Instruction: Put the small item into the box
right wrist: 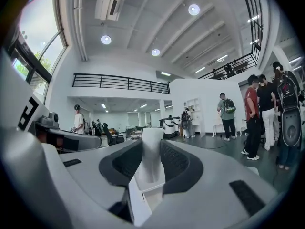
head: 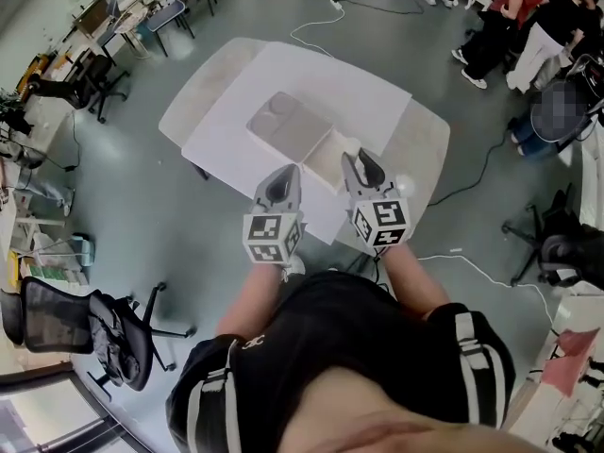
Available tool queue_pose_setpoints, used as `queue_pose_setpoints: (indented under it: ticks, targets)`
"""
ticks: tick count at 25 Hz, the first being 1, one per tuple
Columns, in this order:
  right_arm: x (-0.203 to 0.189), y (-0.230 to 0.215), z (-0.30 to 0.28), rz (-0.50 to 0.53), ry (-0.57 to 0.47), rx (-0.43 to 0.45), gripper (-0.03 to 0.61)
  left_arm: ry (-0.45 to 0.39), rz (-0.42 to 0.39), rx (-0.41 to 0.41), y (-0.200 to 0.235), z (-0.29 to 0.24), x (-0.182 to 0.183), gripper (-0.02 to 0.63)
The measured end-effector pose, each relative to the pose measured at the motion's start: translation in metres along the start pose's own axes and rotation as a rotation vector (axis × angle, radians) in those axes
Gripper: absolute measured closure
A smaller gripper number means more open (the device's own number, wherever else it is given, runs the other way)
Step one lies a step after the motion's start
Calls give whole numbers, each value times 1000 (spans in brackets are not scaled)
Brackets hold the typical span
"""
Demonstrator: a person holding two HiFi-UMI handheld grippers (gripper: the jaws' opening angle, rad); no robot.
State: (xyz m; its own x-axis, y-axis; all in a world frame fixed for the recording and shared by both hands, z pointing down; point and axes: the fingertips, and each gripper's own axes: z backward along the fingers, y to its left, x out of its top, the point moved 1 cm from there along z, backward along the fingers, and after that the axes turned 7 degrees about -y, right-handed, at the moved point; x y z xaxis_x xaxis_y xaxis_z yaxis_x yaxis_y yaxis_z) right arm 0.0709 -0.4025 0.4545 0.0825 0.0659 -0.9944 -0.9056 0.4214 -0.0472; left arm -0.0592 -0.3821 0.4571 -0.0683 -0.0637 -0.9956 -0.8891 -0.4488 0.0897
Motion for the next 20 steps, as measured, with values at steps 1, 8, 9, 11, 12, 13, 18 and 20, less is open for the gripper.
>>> queue_pose_setpoints:
  ticks: [1, 8, 9, 11, 12, 13, 18, 20]
  targets:
    - [-4, 0, -4, 1, 13, 0, 459, -1, 0, -7, 3, -4, 1, 609]
    - [-34, -9, -35, -2, 96, -32, 459, -3, -5, -44, 26, -33, 8, 609]
    - [-39, -10, -39, 0, 108, -37, 459, -1, -5, -48, 29, -35, 8, 609]
    - [-47, -12, -47, 9, 129, -46, 459, 3, -5, -53, 36, -40, 8, 609]
    - [-52, -13, -51, 14, 140, -48, 459, 5, -2, -53, 40, -42, 7, 609]
    - [-58, -12, -55, 18, 151, -49, 459, 7, 0, -52, 45, -44, 7, 609]
    - [-92, -15, -70, 15, 228, -68, 459, 12, 9, -46, 65, -50, 5, 609]
    - [-105, -17, -74, 12, 264, -75, 459, 15, 12, -45, 70, -52, 4, 609]
